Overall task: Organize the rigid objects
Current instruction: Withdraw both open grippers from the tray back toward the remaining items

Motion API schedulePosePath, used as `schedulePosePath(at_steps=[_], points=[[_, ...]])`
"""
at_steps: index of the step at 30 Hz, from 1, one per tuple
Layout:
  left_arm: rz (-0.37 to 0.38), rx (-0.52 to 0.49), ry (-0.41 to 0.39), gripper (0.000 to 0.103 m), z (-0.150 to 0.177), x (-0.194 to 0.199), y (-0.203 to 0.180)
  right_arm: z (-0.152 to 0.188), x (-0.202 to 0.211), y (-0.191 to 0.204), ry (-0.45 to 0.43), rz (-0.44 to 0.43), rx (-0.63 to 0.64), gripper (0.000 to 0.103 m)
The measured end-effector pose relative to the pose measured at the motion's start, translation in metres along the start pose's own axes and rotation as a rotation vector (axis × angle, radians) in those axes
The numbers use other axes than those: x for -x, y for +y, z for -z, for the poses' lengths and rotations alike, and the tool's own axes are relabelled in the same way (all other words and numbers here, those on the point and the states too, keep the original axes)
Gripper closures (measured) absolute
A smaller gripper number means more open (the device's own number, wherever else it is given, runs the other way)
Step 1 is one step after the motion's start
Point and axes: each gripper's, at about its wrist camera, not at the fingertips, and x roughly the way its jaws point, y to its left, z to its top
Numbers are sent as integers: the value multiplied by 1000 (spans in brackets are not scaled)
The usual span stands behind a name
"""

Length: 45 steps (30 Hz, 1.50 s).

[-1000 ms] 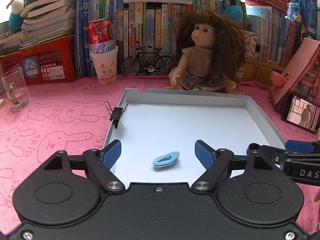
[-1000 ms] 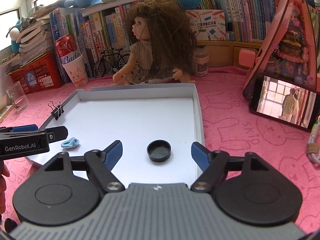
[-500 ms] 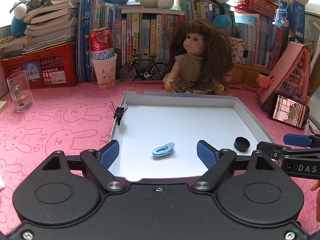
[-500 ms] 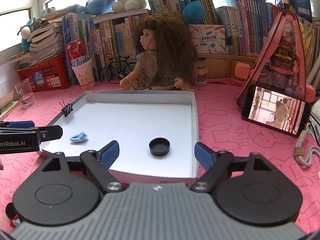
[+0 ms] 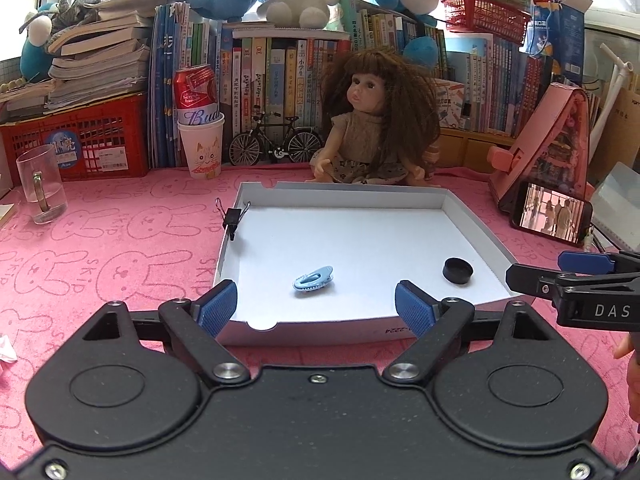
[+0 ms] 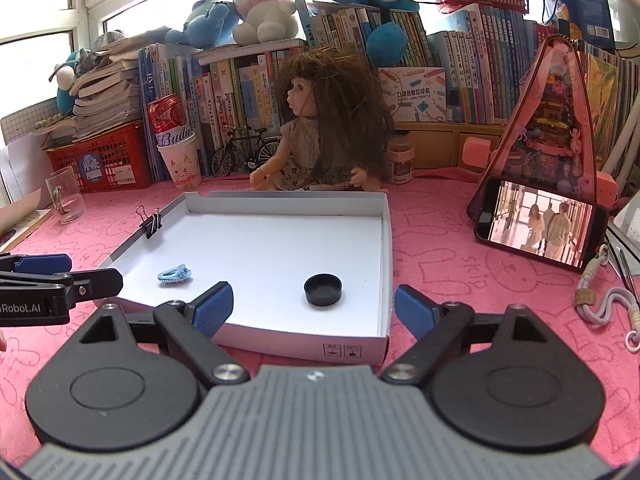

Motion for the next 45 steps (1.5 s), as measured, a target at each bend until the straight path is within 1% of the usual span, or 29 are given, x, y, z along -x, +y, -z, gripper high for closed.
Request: schedulePosePath(at_steps=[9, 19, 27, 32, 36, 45], points=[[11, -14, -14, 17, 10, 22, 0, 8, 20, -2, -24, 4, 12, 9], [22, -43, -19, 16, 32, 41, -7, 30, 39, 5, -36, -3, 20, 7], [22, -79, -41, 15, 48, 56, -9, 43, 50, 12, -41, -6, 45, 7], [45, -74, -45, 16, 59, 61, -7, 51, 54, 15, -41, -4, 48, 7], [29, -88, -46, 16, 67, 63, -8, 58, 57, 15, -36, -7, 45, 7], [31, -81, -45, 16, 79, 68, -6, 70, 65, 18, -36, -3, 61, 7]])
